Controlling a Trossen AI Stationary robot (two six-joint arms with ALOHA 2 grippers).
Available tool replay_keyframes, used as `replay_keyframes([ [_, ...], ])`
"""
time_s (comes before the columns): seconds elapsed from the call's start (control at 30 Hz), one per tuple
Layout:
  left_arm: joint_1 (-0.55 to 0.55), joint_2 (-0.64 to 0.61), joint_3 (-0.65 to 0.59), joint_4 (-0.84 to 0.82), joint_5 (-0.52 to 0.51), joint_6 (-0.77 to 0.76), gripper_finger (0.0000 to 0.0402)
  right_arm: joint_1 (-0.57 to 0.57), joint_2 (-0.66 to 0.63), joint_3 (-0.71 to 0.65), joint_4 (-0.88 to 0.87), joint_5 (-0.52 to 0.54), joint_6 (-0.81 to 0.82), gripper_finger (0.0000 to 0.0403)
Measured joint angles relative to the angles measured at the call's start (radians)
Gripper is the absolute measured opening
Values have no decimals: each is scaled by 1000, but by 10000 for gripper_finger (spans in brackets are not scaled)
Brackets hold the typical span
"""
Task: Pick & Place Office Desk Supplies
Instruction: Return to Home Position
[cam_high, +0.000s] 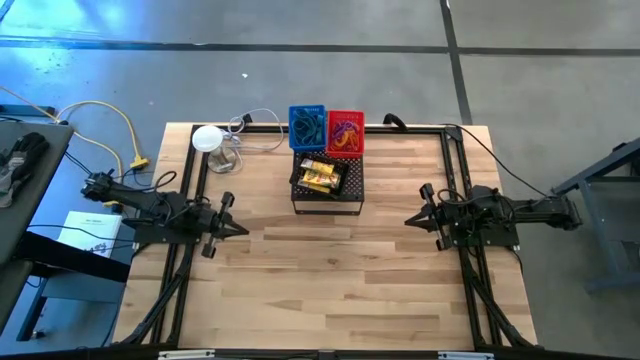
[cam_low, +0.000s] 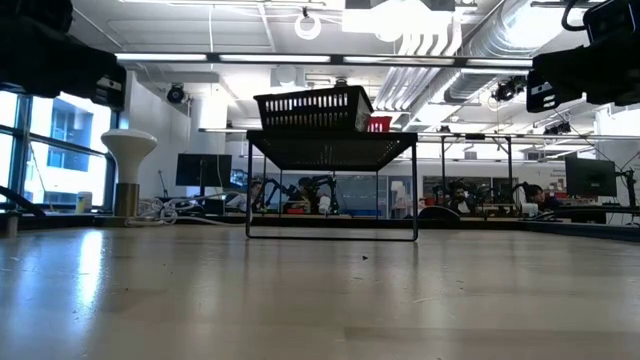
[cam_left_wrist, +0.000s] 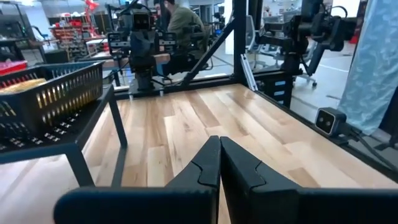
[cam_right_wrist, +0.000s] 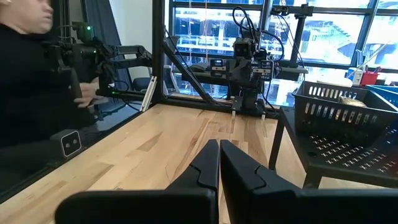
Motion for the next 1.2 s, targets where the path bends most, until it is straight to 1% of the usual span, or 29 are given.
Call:
replay_keyframes([
  [0.2, 0, 0, 0, 1, -1, -56, 0, 0, 0, -1, 0, 0, 0, 2],
  [1.2, 0, 0, 0, 3, -2, -55, 0, 0, 0, -2, -1, 0, 0, 2],
])
